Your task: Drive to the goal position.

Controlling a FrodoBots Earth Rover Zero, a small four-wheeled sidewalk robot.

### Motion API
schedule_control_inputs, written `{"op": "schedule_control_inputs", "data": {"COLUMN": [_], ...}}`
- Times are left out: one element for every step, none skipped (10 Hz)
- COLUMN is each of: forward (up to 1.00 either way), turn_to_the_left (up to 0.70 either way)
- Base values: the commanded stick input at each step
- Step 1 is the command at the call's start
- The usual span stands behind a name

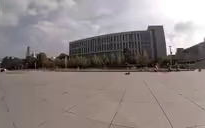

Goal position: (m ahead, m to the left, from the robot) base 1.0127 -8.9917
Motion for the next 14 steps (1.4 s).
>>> {"op": "schedule_control_inputs", "data": {"forward": [0.00,0.00,0.00,0.00,0.00,0.00,0.00,0.00,0.00,0.00,0.00,0.00,0.00,0.00], "turn_to_the_left": [0.70,0.70,0.70,0.70,0.70,0.11,0.70,0.70,0.70,0.02,0.00,0.00,0.56,0.70]}}
